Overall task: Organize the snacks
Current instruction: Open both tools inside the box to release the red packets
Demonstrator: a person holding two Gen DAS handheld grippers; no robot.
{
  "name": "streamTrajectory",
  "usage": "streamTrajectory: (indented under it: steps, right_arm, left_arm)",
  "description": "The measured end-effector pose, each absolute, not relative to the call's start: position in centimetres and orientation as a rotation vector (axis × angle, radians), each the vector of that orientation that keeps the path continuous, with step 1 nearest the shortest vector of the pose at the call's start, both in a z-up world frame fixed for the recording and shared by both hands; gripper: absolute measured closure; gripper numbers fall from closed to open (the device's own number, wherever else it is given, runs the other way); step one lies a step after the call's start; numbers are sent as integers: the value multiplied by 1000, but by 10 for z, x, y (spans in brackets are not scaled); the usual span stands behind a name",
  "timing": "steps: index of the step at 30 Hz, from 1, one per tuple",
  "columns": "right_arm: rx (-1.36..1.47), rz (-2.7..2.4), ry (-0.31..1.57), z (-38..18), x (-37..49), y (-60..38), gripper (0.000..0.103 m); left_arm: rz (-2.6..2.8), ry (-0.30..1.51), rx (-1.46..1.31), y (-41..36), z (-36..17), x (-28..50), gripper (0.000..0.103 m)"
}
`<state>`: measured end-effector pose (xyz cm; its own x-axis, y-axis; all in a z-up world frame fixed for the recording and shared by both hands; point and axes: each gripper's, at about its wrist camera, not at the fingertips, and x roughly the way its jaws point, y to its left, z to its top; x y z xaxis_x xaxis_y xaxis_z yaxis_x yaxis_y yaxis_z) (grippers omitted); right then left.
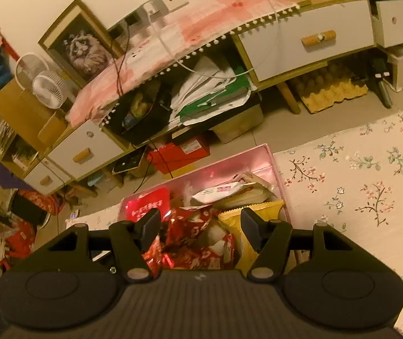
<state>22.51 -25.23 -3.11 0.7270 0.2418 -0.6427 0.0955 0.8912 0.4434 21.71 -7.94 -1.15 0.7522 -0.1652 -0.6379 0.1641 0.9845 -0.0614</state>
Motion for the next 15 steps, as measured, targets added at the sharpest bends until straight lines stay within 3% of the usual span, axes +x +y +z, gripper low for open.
streamTrajectory:
  steps: [15]
  right_arm:
    - [364, 20, 771, -6, 140, -242, 37]
  left_arm:
    - [-54, 672, 94, -68, 26, 127, 24]
